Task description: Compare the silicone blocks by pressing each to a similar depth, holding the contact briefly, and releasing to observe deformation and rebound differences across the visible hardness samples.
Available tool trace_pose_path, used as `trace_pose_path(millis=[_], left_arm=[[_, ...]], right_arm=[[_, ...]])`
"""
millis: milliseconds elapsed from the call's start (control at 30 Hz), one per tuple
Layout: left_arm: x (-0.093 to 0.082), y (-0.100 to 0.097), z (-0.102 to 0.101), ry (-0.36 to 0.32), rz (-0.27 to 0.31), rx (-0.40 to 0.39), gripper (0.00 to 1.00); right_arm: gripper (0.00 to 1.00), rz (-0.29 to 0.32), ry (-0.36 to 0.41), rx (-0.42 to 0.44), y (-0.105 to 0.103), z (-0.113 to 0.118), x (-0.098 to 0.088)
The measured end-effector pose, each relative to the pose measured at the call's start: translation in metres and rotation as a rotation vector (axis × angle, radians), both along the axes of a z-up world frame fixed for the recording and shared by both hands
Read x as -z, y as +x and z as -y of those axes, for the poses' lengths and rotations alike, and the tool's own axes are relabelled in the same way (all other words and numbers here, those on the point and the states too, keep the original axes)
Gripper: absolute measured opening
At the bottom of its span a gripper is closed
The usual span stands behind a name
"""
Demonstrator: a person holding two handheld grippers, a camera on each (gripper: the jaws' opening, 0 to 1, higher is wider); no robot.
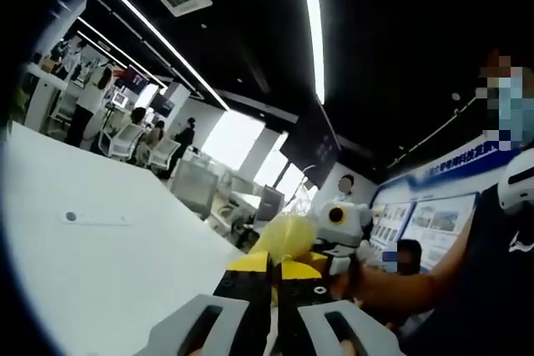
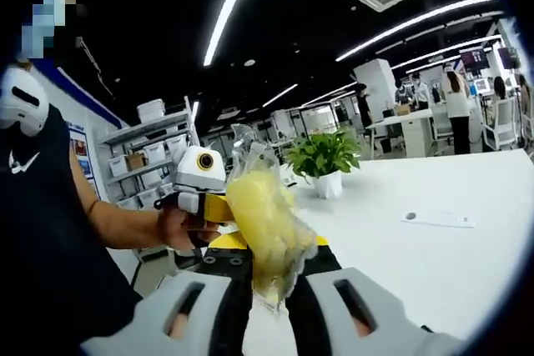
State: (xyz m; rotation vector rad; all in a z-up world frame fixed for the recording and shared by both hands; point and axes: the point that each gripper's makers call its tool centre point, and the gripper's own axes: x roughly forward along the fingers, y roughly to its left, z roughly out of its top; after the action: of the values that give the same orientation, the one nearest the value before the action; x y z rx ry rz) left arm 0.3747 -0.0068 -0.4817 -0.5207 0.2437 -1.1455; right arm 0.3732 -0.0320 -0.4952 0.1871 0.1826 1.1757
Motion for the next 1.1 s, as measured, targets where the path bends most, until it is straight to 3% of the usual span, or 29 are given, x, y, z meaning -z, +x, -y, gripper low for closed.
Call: trace_pose_path(millis=[100,167,200,267,333,367,400,433,467,600,700,800,933,1100], left_arm=[[0.0,0.001,0.0,-0.002,-0.003,-0.003,0.0],[0.0,0.001,0.001,0.0,-0.003,-0.004,0.0],[0.0,0.002,0.002,0.001,-0.005,-0.002,0.0],[0.0,0.003,0.003,-0.001,-0.009,-0.002,0.0],[0.001,0.006,0.003,-0.004,-0.013,-0.007,0.0],[0.001,0.006,0.003,-0.006,-0.016,-0.01,0.0],[0.002,0.008,0.003,-0.008,-0.02,-0.012,0.0],[0.002,0.008,0.003,-0.01,-0.022,-0.015,0.0],[0.002,0.009,0.003,-0.012,-0.024,-0.016,0.0],[0.004,0.013,0.002,-0.013,-0.038,-0.016,0.0],[0.003,0.015,0.002,-0.028,-0.047,-0.017,0.0],[0.004,0.019,0.001,-0.059,-0.067,-0.019,0.0],[0.011,0.025,0.001,-0.085,-0.107,-0.031,0.0],[0.021,0.032,0.003,-0.123,-0.16,-0.04,0.0]], right_arm=[[0.17,-0.015,0.023,0.005,0.003,0.002,-0.002],[0.34,0.042,0.058,0.054,0.01,0.006,-0.01],[0.44,0.061,0.048,0.074,0.013,0.008,-0.01],[0.49,0.09,-0.047,0.146,0.024,0.019,0.005],[0.57,0.076,-0.029,0.149,0.024,0.022,0.007],[0.67,0.066,0.014,0.185,0.029,0.027,0.004],[0.87,0.077,0.032,0.214,0.032,0.031,0.001],[0.96,0.123,0.048,0.298,0.043,0.041,-0.004],[0.97,0.156,0.011,0.317,0.042,0.049,-0.001],[0.97,0.214,0.111,0.361,0.038,0.068,-0.018],[0.97,0.231,0.069,0.384,0.036,0.079,-0.013],[0.97,0.197,-0.017,0.403,0.034,0.088,0.004],[0.97,0.203,-0.019,0.434,0.03,0.101,0.014],[0.97,0.127,-0.043,0.482,0.022,0.123,0.042]])
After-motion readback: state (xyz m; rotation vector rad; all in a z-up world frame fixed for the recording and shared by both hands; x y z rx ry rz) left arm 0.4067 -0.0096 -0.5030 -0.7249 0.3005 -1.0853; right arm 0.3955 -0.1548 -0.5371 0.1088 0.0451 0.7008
